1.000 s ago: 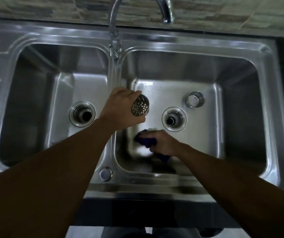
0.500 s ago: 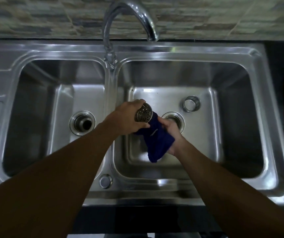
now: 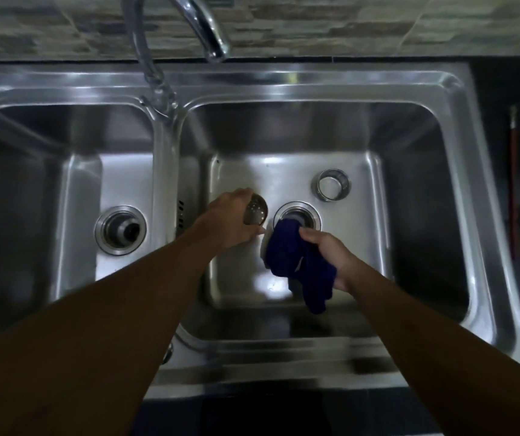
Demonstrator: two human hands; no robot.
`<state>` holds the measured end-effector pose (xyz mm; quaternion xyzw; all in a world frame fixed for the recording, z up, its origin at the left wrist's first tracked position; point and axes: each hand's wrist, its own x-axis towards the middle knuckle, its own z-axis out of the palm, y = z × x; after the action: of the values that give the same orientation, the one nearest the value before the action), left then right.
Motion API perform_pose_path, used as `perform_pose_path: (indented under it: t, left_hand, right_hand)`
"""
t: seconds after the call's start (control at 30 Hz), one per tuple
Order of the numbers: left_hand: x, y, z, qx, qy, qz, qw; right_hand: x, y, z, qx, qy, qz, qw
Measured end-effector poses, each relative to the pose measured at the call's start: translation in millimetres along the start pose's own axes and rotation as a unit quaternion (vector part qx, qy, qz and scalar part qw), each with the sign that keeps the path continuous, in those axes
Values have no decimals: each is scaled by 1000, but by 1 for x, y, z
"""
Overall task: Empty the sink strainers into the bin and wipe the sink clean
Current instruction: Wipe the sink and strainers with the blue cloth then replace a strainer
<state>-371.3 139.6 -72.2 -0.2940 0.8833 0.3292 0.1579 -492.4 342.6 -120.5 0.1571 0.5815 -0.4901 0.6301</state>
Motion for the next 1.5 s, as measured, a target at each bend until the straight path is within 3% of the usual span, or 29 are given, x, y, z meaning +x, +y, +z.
perform_pose_path:
  t: [0.1, 0.27, 0.53, 0.73, 0.8, 0.87, 0.93, 1.0, 1.07, 1.13, 1.27, 1.37, 1.5]
  left_hand:
    - [17, 5, 12, -26, 37, -20, 999]
    - [46, 12, 38, -44, 56, -48, 996]
    - [67, 7, 53, -69, 109, -54, 990]
    - [59, 11, 54, -56, 107, -57, 991]
    - [45, 14, 50, -20, 149, -20, 988]
    - [23, 17, 45, -50, 174, 60, 982]
    - [0, 17, 41, -88, 91, 134, 983]
    - [-21, 20, 35, -75, -66, 131, 986]
    - [-35, 23, 30, -23, -156, 111, 981]
    - [-45, 28, 27, 10, -176, 119, 977]
    - [-58, 44, 9, 21, -124, 143, 982]
    - [-65, 59, -8, 40, -137, 158, 977]
    - [-82, 91, -26, 102, -178, 181, 962]
  right_hand:
    - [1, 7, -9, -172, 32, -74, 982]
    - [7, 27, -8, -372, 49, -150, 915]
    - [7, 37, 3, -432, 30, -162, 887]
    - [8, 37, 6, -467, 30, -164, 868]
    - [4, 35, 7, -460, 37, -151, 874]
    - [-3, 34, 7, -449, 51, -152, 879]
    - [-14, 33, 7, -439, 55, -159, 883]
    - [-26, 30, 7, -437, 47, -171, 882]
    - [-38, 25, 7, -428, 48, -188, 882]
    - [-51, 18, 8, -416, 51, -205, 884]
    - [-86, 4, 14, -405, 37, -249, 879]
    - [-112, -1, 11, -417, 15, -271, 867]
    - [-145, 3, 8, -516, 16, -314, 797]
